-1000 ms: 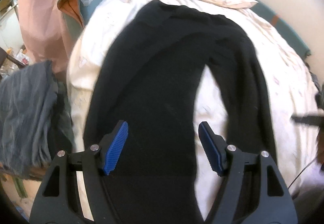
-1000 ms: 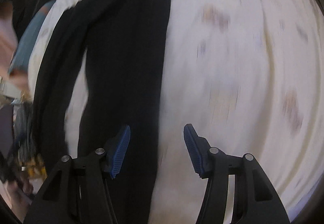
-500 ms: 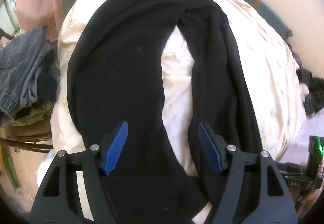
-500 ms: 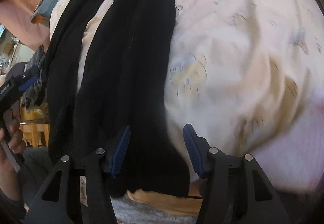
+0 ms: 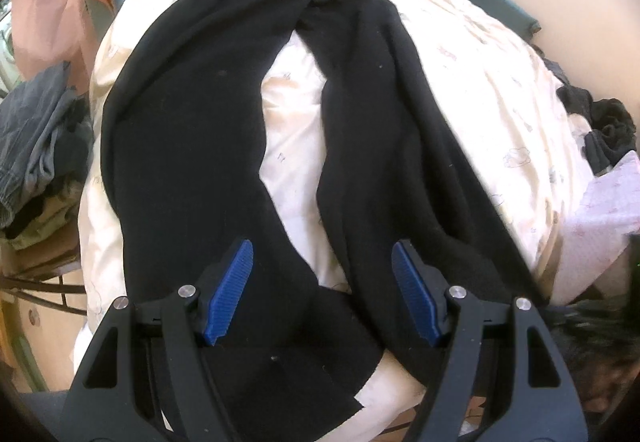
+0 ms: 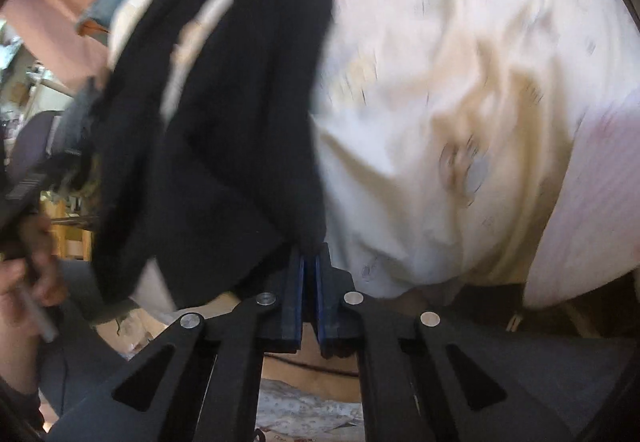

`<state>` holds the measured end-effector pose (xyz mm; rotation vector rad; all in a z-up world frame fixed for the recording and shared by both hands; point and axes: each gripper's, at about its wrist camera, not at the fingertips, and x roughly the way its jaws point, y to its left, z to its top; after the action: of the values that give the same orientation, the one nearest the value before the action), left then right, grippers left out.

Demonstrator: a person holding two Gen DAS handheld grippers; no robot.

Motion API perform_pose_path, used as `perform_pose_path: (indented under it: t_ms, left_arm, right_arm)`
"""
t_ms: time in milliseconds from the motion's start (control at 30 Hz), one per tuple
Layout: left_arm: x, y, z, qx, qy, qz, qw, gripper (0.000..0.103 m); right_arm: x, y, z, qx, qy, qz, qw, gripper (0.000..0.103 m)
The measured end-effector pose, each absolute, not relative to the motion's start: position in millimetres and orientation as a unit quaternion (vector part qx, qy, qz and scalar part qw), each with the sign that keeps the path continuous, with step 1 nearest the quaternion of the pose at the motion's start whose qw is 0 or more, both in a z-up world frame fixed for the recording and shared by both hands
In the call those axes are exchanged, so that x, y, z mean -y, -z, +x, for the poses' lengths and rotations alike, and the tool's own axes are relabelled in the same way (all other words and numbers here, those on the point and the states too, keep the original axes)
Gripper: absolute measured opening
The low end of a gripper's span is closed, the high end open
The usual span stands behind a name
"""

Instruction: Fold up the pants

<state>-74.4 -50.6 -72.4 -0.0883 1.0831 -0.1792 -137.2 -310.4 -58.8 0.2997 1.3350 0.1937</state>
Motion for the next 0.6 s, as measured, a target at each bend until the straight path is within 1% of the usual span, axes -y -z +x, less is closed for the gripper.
perform_pose_path:
  t_ms: [100, 200, 300, 500, 600]
  left_arm:
    - [53, 76, -78, -0.514, 0.078, -0.031, 0.854, 0.069]
    - [58, 76, -82, -0.515, 0.077, -0.024, 0.853, 0.069]
    - [69, 77, -82, -0.524, 0.087, -0.024, 0.847, 0.069]
    - [93, 91, -89, -0.556, 0.088, -0.023, 0.826, 0.069]
    - [107, 116, -86, -0.59, 0.084, -0.025, 0.803, 0.069]
  right_arm:
    - [327, 15, -147, -0.573, -0.074, 0.112, 0.809, 0.003]
    - [363, -9, -147, -0.551, -0.003, 0.098, 0.829, 0.003]
    - [387, 11, -142, -0.587, 0.016, 0.142, 0.797, 0.003]
    - [379, 26, -144, -0.597, 0.015, 0.09, 0.797, 0.003]
    - [376, 23, -149, -0.592, 0.009, 0.055, 0.804, 0.003]
